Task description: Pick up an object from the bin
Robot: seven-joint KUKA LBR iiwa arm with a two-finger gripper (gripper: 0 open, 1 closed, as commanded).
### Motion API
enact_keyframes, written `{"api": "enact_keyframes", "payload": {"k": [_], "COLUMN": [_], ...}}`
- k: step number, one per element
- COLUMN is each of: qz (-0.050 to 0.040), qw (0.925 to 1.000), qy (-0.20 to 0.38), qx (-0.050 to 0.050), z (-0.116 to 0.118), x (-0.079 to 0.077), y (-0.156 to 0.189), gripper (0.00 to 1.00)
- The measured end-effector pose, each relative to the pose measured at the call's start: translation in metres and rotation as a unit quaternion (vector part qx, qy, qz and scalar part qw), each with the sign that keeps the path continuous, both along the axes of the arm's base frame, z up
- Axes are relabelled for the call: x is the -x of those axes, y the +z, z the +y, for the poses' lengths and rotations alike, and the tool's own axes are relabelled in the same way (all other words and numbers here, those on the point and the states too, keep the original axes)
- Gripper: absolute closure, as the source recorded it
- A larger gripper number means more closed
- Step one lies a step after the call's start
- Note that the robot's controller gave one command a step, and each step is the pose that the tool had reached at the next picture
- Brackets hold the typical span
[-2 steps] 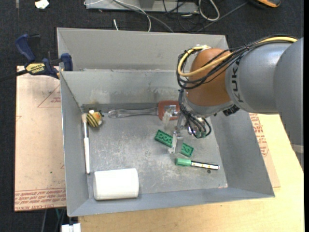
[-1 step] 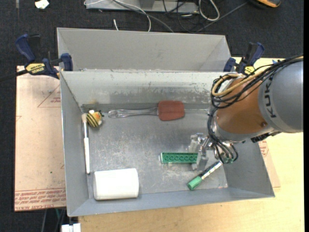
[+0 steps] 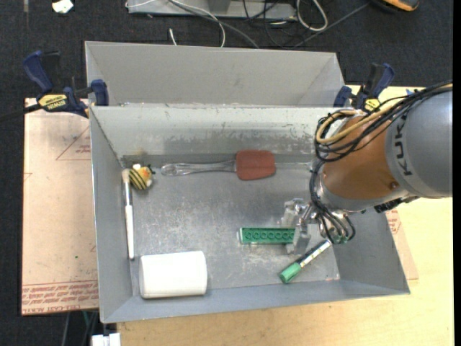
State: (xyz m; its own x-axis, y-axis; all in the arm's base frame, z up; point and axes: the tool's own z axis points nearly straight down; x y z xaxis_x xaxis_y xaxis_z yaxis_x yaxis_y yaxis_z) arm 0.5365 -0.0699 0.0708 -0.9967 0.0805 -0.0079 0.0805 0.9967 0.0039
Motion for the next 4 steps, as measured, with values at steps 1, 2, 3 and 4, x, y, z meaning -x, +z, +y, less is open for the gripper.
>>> {"api": "enact_keyframes", "payload": {"k": [1,2,3,4], "qz": [0.0060,-0.0030,0.0063,-0.0020], "qw": [1.0000,0.9994,0.9997,0.9990], "qy": [-0.001,0.033,0.022,0.045], "qx": [-0.001,0.000,-0.002,0.000], "z": [0.001,-0.005,-0.001,0.010], "x": [0.002,-0.074,-0.050,-0.060], "y": [0.016,0.004,0.057,0.060], "gripper": [1.00,1.00,1.00,1.00]}}
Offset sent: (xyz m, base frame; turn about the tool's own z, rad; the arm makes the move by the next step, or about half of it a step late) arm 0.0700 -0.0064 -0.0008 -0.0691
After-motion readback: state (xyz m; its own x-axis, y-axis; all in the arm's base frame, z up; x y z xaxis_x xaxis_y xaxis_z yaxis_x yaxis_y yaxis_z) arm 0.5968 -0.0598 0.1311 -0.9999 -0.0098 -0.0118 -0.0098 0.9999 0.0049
